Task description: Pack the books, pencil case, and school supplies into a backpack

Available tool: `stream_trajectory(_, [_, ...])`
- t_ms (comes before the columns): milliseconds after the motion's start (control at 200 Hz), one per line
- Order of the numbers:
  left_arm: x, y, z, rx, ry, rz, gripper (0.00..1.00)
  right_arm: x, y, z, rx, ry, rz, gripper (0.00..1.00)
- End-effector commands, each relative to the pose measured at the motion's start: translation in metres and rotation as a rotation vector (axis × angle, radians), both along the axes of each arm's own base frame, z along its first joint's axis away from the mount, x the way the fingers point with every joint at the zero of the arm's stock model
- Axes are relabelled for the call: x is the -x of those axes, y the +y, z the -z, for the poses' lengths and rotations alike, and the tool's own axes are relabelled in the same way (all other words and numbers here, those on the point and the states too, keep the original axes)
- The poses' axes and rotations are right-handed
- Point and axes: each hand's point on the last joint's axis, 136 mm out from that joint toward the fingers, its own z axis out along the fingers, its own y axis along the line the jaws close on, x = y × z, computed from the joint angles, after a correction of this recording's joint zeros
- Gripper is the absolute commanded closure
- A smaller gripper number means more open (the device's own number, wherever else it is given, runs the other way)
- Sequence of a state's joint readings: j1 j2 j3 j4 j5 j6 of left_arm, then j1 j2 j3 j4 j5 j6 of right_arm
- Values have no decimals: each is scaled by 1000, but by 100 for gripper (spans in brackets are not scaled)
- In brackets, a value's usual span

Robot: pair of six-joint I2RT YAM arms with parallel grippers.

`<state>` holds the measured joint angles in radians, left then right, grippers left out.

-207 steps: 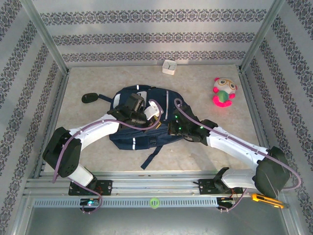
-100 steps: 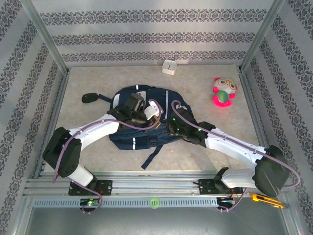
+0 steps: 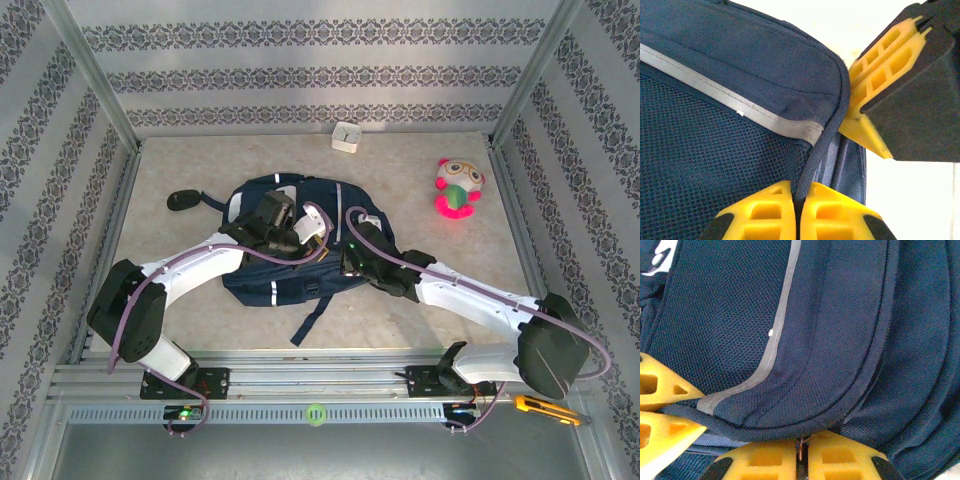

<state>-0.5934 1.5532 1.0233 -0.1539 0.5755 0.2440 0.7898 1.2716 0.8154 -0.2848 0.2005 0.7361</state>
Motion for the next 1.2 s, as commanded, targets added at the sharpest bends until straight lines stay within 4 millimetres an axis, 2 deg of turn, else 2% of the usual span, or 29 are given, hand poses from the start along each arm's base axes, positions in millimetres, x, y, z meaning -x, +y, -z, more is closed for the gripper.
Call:
stream_trajectory(0, [5, 7, -18, 21, -37, 32, 100, 2, -20, 3, 57, -18, 30, 100])
stream_trajectory(160, [15, 19, -7, -71, -77, 120, 100, 19, -18, 4, 27, 28, -90, 100])
stream_trajectory(290, [20, 28, -8, -93, -130, 153, 100, 26, -34, 7, 31, 60, -122, 100])
stream_trajectory(495, [26, 42, 4, -171, -169, 187, 100, 21, -60, 4, 6, 87, -150, 100])
stream_trajectory(645, [25, 42, 2, -166, -162, 173, 100, 24, -49, 3, -33, 99, -234, 100])
stream_trajectory(695, [25, 41, -3, -145, -143, 151, 93, 26, -44, 6, -56, 111, -253, 100])
stream_trajectory(734, [22, 40, -7, -131, -127, 118, 79, 28, -41, 8, -71, 118, -263, 100])
stream_trajectory(829, [13, 43, -22, -74, -49, -49, 51, 31, -37, 10, -82, 120, -272, 100])
stream_trajectory(924, [5, 54, -36, -18, 37, -250, 40, 35, -35, 9, -90, 118, -274, 100])
stream_trajectory(979, [0, 66, -42, 18, 80, -398, 38, 39, -31, 10, -96, 118, -279, 100])
stream_trajectory(1084, [-11, 114, -36, 66, 167, -807, 39, 45, -26, 12, -99, 121, -289, 100])
stream_trajectory(1194, [1, 158, -20, 88, 253, -1082, 40, 49, -22, 16, -98, 124, -297, 100])
